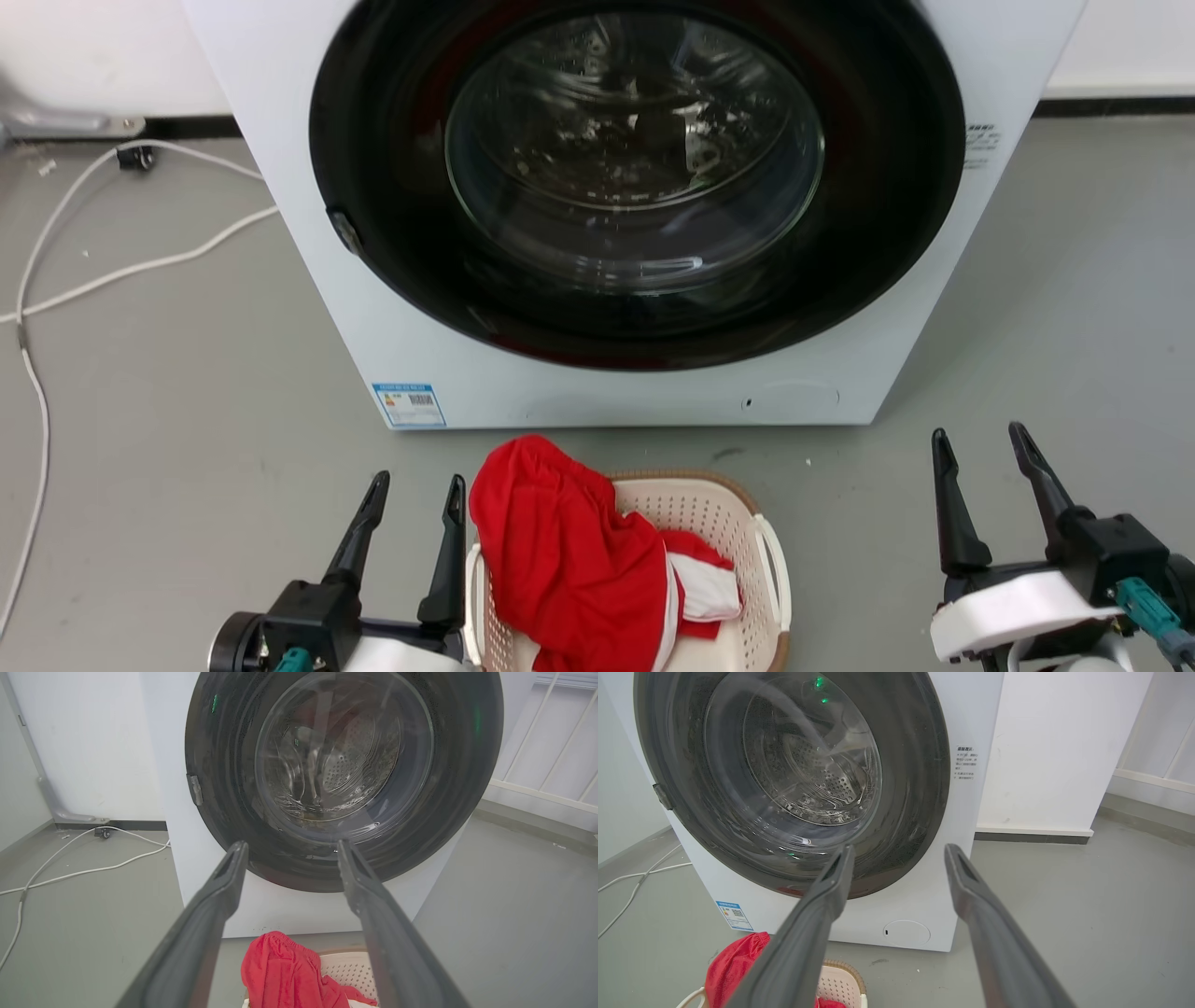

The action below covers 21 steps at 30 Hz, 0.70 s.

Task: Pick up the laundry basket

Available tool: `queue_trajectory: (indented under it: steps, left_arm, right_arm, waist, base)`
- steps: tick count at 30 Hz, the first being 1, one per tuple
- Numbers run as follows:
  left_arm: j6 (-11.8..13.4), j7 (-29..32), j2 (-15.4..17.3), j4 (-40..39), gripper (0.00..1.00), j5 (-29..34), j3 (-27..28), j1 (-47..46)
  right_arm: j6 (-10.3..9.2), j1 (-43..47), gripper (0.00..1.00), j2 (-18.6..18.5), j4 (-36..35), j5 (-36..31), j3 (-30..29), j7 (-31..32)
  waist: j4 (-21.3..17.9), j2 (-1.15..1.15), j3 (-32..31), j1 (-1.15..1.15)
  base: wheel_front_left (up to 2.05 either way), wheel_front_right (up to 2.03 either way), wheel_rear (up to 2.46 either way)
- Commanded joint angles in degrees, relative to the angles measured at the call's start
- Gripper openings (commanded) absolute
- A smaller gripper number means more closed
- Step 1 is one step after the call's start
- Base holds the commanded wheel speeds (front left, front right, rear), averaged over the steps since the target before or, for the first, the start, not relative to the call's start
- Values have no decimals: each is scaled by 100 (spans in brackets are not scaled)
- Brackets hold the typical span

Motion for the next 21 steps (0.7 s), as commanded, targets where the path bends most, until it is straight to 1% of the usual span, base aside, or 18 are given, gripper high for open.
queue_trajectory:
  steps: [1, 4, 11, 14, 18, 21]
  left_arm:
    - [20, -16, -4, 27, 100, 32, 25, -95]
    - [63, -15, -4, 130, 100, 60, 82, -232]
    - [-17, -16, -4, 651, 100, 96, 289, -815]
    - [-60, -15, -3, 1076, 100, 102, 387, -1196]
    - [-133, -15, -2, 1901, 100, 85, 499, -1803]
    - [-174, -16, 59, 2597, 100, 134, 506, -2266]
  right_arm:
    - [-2, -99, 100, -17, 16, 26, 21, -20]
    - [-2, -230, 100, -17, 29, -102, 21, -19]
    - [-2, -745, 100, -16, 264, -256, 70, -17]
    - [-2, -1050, 100, -15, 528, -368, 137, -10]
    - [-3, -1546, 100, -13, 995, -401, 240, 126]
    - [-3, -1921, 100, -13, 1432, -407, 335, 286]
  waist:
    - [-17, 0, 128, 0]
    - [-42, 0, 425, 0]
    - [-54, 0, 1337, 0]
    - [-45, 0, 1786, 0]
    - [-27, 0, 2317, 0]
    - [-11, 0, 2634, 0]
  base:
    - [0, 0, 0]
    - [0, 0, 0]
    - [0, 0, 0]
    - [0, 0, 0]
    - [0, 0, 0]
    - [0, 0, 0]
